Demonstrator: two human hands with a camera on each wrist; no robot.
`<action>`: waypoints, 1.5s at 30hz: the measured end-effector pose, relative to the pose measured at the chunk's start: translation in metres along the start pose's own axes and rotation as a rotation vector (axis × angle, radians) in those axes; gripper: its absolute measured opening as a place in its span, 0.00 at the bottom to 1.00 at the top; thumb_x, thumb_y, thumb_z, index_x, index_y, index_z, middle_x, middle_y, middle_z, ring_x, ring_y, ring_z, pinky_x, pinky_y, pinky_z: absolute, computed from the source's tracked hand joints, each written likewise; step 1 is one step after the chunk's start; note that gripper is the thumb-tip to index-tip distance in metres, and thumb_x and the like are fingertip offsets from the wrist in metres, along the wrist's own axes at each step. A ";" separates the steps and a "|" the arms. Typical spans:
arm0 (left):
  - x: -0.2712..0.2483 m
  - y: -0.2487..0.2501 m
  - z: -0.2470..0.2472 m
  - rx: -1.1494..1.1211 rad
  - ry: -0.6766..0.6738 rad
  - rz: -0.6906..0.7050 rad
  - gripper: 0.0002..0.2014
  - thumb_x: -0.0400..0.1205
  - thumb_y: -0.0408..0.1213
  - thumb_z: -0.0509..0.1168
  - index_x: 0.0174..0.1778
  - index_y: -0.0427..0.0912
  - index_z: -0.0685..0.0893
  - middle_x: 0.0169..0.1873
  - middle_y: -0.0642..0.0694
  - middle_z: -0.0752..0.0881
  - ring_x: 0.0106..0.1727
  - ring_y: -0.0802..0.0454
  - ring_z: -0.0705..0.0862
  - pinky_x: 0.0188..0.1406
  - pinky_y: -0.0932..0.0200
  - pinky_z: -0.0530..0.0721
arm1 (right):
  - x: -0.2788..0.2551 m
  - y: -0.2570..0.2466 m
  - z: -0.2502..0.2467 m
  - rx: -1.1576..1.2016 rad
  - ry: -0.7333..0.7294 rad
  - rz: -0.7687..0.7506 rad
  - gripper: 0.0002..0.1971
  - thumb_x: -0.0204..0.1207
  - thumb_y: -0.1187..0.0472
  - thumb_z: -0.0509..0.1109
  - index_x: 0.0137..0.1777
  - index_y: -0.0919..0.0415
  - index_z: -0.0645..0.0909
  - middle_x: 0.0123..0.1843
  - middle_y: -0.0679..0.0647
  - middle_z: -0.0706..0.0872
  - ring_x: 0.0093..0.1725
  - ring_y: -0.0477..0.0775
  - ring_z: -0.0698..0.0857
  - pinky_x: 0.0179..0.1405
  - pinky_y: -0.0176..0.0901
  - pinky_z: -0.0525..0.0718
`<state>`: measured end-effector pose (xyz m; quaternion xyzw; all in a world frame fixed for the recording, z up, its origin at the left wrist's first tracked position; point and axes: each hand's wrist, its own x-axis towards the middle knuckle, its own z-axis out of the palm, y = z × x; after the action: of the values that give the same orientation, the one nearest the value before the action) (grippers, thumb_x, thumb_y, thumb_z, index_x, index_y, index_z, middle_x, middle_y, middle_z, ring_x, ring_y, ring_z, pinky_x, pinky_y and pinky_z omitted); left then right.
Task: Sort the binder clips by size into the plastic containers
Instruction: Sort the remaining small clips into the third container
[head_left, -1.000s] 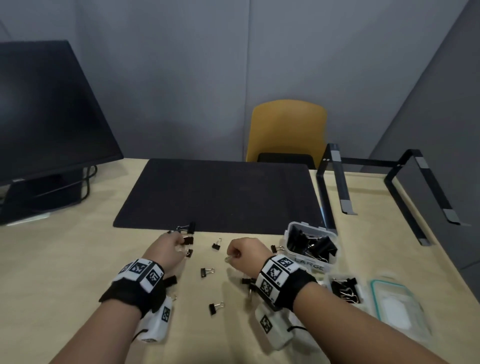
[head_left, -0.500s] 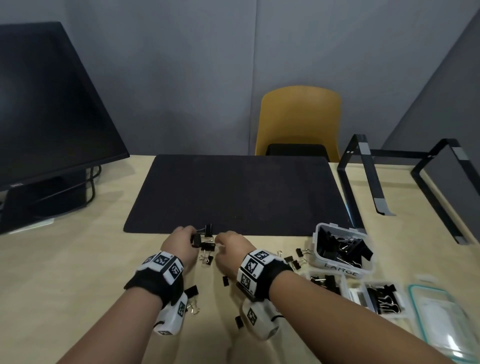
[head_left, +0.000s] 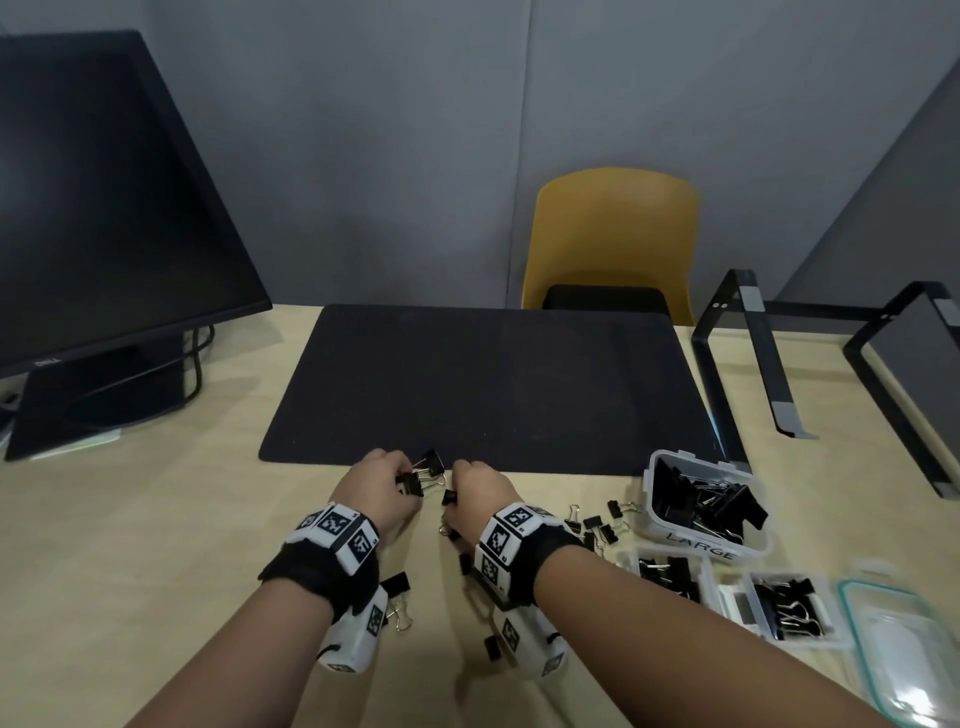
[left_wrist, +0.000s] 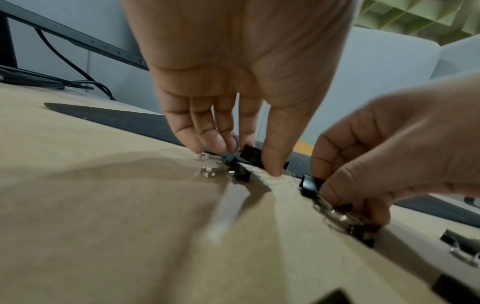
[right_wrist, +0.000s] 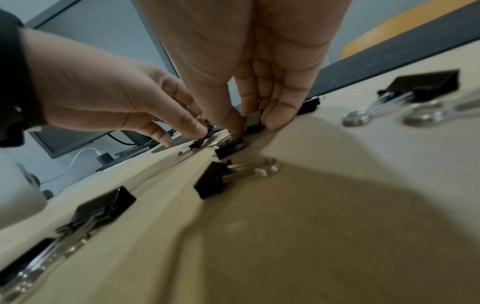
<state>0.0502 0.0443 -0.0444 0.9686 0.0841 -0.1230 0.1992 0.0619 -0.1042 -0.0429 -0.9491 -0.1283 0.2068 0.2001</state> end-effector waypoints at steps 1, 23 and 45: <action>-0.001 0.001 -0.001 -0.011 0.003 0.000 0.18 0.72 0.44 0.74 0.56 0.49 0.81 0.51 0.51 0.78 0.52 0.52 0.80 0.47 0.61 0.77 | -0.001 0.002 -0.001 0.004 -0.002 0.017 0.14 0.75 0.65 0.65 0.60 0.65 0.73 0.59 0.63 0.80 0.56 0.63 0.82 0.48 0.47 0.79; -0.046 0.054 0.001 -0.101 0.059 0.087 0.19 0.74 0.45 0.73 0.61 0.51 0.81 0.55 0.53 0.82 0.53 0.54 0.81 0.54 0.56 0.80 | -0.064 0.047 -0.028 0.240 0.125 0.115 0.14 0.78 0.62 0.64 0.62 0.54 0.70 0.50 0.57 0.84 0.46 0.58 0.84 0.40 0.44 0.80; -0.114 0.230 0.037 -0.201 -0.064 0.329 0.15 0.73 0.47 0.73 0.55 0.53 0.82 0.48 0.55 0.81 0.49 0.57 0.80 0.47 0.60 0.79 | -0.190 0.211 -0.131 0.328 0.334 0.237 0.05 0.72 0.60 0.73 0.36 0.59 0.85 0.34 0.54 0.87 0.35 0.54 0.86 0.45 0.48 0.88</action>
<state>-0.0179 -0.1924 0.0373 0.9401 -0.0696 -0.1104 0.3150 -0.0134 -0.3961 0.0401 -0.9333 0.0536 0.0874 0.3441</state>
